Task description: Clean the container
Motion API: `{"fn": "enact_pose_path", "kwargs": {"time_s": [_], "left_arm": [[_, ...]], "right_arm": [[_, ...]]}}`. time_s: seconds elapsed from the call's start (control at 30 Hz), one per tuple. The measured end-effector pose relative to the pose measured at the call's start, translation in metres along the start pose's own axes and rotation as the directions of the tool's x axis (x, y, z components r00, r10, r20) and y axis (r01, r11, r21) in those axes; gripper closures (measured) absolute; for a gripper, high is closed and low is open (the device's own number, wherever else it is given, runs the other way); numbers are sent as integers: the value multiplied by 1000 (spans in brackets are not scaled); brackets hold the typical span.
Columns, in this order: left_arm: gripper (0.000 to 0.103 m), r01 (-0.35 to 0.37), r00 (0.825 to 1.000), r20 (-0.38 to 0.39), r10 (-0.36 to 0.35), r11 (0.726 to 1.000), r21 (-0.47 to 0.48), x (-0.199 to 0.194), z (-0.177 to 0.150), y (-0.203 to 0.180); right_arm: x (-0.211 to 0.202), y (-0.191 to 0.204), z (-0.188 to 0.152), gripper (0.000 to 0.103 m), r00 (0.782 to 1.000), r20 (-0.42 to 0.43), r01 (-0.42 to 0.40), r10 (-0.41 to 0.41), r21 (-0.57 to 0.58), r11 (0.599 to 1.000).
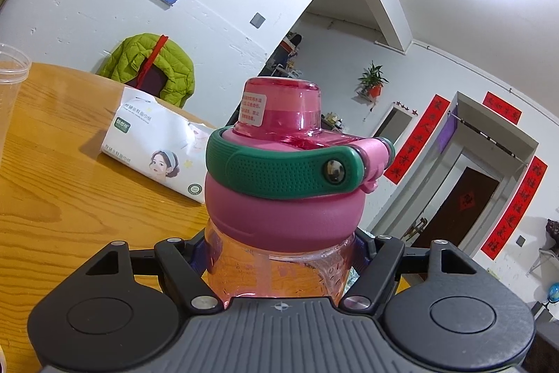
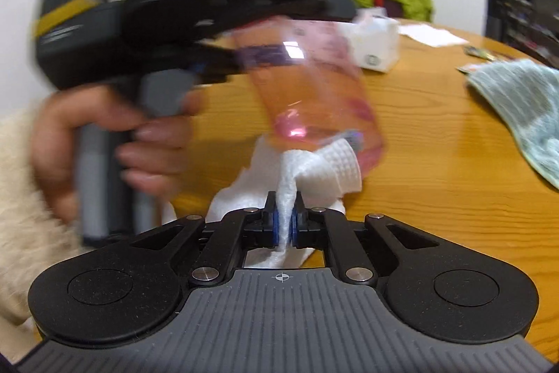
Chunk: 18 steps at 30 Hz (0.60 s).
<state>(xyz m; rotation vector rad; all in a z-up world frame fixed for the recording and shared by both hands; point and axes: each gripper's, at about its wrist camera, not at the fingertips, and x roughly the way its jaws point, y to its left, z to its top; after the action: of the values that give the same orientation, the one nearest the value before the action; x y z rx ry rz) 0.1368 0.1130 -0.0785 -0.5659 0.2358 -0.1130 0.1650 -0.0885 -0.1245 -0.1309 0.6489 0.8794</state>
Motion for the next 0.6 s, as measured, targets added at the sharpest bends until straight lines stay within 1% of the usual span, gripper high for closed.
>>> {"fn": "enact_pose_path", "kwargs": {"time_s": [0.07,0.13,0.17,0.27,0.3,0.37,0.43,0.5,0.6], "left_arm": [[31,-3,1000,0,3,1000,-4,1,0,1],[31,-4,1000,-1,4,1000,-8,1,1,2],[31,-3,1000,-2,3,1000,-8,1,1,2],[31,-3,1000,-1,3,1000,0,2,1,1],[31,-2,1000,-1,2,1000,2,2,0,1],[31,-1,1000,0,1,1000,0,2,0,2],[31,-2,1000,0,2,1000,-8,2,1,3],[31,-2,1000,0,2,1000,-9,2,1,3],[31,-2,1000,0,2,1000,2,2,0,1]], "right_arm": [[1,-19,3,94,999,-2,39,-39,73,997],[0,-35,5,94,993,6,115,-117,126,985],[-1,-43,6,94,991,12,131,-134,156,979],[-3,-58,8,94,989,36,134,-145,223,966],[0,-58,8,94,990,37,126,-138,230,965],[5,-51,6,94,995,27,88,-96,217,972],[14,-38,7,94,998,12,52,-55,165,985],[14,-20,2,93,1000,7,28,-28,97,995],[6,7,-4,93,999,2,-55,55,9,998]]}}
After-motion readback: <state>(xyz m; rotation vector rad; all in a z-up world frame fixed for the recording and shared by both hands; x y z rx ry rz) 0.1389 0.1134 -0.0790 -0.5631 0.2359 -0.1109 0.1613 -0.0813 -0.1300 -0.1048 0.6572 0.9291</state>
